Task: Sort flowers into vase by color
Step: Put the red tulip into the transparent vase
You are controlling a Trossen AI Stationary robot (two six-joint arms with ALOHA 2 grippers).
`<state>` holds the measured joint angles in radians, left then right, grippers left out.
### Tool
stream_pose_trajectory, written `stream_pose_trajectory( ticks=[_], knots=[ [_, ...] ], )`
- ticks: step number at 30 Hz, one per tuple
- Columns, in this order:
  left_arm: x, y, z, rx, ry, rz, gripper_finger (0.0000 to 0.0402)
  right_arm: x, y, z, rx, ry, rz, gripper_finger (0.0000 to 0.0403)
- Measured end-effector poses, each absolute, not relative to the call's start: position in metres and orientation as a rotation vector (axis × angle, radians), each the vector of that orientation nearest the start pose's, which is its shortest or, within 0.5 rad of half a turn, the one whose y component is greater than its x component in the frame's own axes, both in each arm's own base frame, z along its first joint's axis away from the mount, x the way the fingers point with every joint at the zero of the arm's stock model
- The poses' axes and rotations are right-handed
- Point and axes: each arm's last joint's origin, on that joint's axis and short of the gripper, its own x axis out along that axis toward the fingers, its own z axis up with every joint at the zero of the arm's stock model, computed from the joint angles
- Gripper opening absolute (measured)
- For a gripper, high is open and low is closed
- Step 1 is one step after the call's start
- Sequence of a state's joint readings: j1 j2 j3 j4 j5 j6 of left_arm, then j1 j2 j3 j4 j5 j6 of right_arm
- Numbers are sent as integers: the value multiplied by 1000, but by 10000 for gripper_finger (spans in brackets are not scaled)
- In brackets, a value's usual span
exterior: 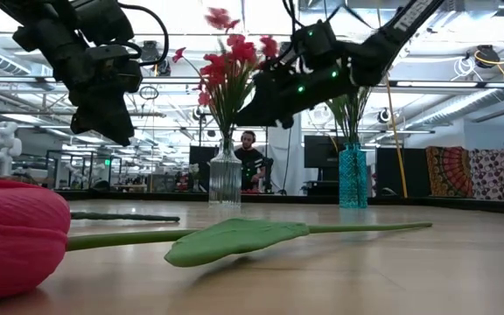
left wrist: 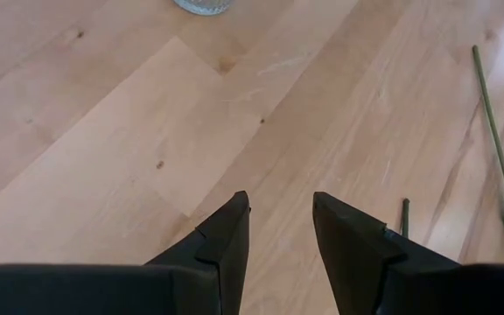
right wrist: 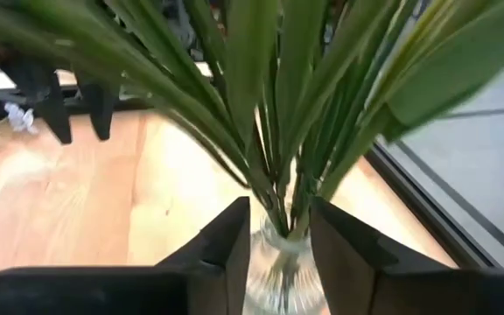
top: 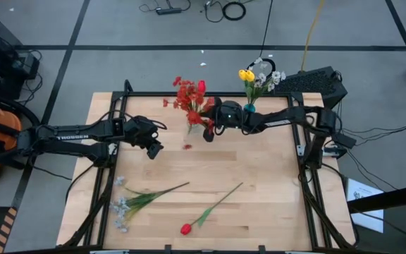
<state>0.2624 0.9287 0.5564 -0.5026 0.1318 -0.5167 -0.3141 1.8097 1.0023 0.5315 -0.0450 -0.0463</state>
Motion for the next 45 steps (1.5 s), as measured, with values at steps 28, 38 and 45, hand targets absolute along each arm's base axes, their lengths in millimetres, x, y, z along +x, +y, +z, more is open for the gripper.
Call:
stream_pose_trajectory(
  ticks=[28, 38, 45],
  knots=[
    [173, 18, 207, -578, 853, 249, 134, 294, -32, 249, 209, 793, -279, 11],
    [174, -1, 207, -491, 877, 156, 134, 295, 18, 248, 193, 804, -147, 2],
    [173, -13, 207, -480, 883, 140, 134, 295, 38, 246, 208, 800, -163, 1]
  ],
)
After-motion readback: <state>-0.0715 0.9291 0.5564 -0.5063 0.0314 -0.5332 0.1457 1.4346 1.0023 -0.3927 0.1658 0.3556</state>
